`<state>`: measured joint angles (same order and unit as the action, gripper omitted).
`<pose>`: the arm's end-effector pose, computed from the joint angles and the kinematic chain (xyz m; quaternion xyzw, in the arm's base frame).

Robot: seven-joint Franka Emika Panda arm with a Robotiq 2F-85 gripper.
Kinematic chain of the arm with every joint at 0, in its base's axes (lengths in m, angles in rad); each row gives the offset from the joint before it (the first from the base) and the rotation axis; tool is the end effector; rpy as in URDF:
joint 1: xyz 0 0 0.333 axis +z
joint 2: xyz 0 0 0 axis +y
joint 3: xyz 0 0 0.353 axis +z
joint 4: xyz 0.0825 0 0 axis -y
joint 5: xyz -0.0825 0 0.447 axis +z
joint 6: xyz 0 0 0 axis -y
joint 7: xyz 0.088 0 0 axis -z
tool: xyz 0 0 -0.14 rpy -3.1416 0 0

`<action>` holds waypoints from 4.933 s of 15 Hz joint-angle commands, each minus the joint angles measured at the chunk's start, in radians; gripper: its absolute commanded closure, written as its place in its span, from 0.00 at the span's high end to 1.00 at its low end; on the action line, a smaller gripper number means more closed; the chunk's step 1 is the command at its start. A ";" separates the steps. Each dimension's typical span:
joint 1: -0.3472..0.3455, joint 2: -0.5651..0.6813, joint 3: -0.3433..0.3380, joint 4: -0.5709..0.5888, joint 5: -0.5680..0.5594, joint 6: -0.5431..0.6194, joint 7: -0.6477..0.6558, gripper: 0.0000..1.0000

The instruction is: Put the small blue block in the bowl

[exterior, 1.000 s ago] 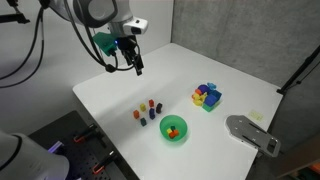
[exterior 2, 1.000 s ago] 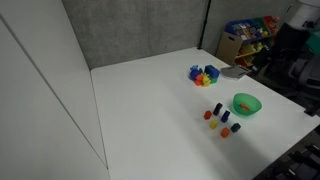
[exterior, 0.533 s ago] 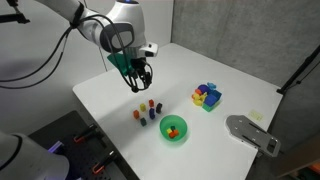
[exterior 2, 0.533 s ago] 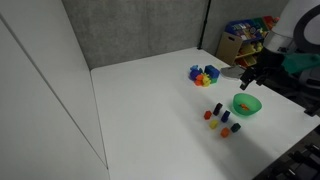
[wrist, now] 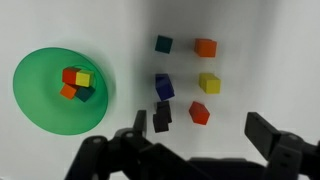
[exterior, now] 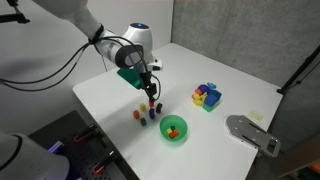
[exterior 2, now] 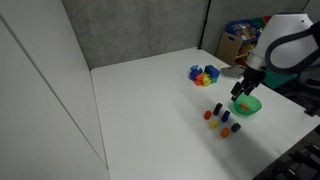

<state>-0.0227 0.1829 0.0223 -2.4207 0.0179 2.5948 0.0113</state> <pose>0.5320 0.0002 0.1828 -0.9999 0.0137 0.0044 0.0066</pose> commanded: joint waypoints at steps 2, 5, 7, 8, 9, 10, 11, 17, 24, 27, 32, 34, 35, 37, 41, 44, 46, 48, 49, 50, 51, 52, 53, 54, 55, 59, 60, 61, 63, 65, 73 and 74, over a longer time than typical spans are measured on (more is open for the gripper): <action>0.002 0.129 -0.017 0.074 -0.032 0.036 -0.055 1.00; 0.016 0.205 -0.038 0.108 -0.091 0.062 -0.041 1.00; 0.020 0.251 -0.047 0.127 -0.115 0.073 -0.041 1.00; 0.021 0.270 -0.051 0.135 -0.125 0.077 -0.041 1.00; 0.021 0.291 -0.052 0.141 -0.129 0.084 -0.043 1.00; 0.024 0.310 -0.055 0.148 -0.136 0.094 -0.043 1.00; 0.024 0.329 -0.054 0.155 -0.136 0.101 -0.045 1.00; 0.018 0.405 -0.045 0.186 -0.130 0.137 -0.063 1.00; 0.007 0.438 -0.030 0.196 -0.131 0.177 -0.120 1.00; 0.005 0.443 -0.026 0.197 -0.132 0.202 -0.142 1.00; 0.001 0.448 -0.021 0.196 -0.131 0.231 -0.163 0.49; 0.004 0.449 -0.024 0.197 -0.134 0.235 -0.163 0.39; 0.007 0.447 -0.027 0.197 -0.135 0.236 -0.162 0.31; 0.000 0.433 -0.021 0.195 -0.130 0.222 -0.167 0.19; -0.026 0.376 0.005 0.196 -0.107 0.173 -0.180 0.12; -0.057 0.329 0.034 0.213 -0.077 0.102 -0.189 0.12; -0.057 0.304 0.014 0.232 -0.074 0.054 -0.170 0.12; -0.059 0.294 -0.019 0.251 -0.078 0.018 -0.150 0.13; -0.064 0.293 -0.035 0.258 -0.079 0.007 -0.146 0.13; -0.063 0.295 -0.056 0.265 -0.087 0.001 -0.135 0.13; -0.063 0.305 -0.083 0.272 -0.100 0.005 -0.120 0.14; -0.064 0.311 -0.102 0.277 -0.105 0.006 -0.110 0.15; -0.065 0.321 -0.128 0.280 -0.112 0.014 -0.097 0.24; -0.065 0.328 -0.147 0.282 -0.115 0.015 -0.086 0.23; -0.068 0.340 -0.166 0.283 -0.118 0.017 -0.078 0.23; -0.067 0.402 -0.215 0.284 -0.129 0.024 -0.045 0.27; -0.066 0.418 -0.222 0.286 -0.130 0.023 -0.038 0.31; -0.068 0.434 -0.224 0.288 -0.128 0.023 -0.035 0.31; -0.067 0.460 -0.228 0.293 -0.126 0.023 -0.031 0.32; -0.068 0.477 -0.230 0.300 -0.124 0.020 -0.031 0.30; -0.075 0.460 -0.213 0.305 -0.110 -0.009 -0.043 0.84; -0.066 0.445 -0.214 0.300 -0.114 -0.019 -0.038 0.92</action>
<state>-0.0870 0.6630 -0.2052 -2.1278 -0.0848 2.6262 -0.0447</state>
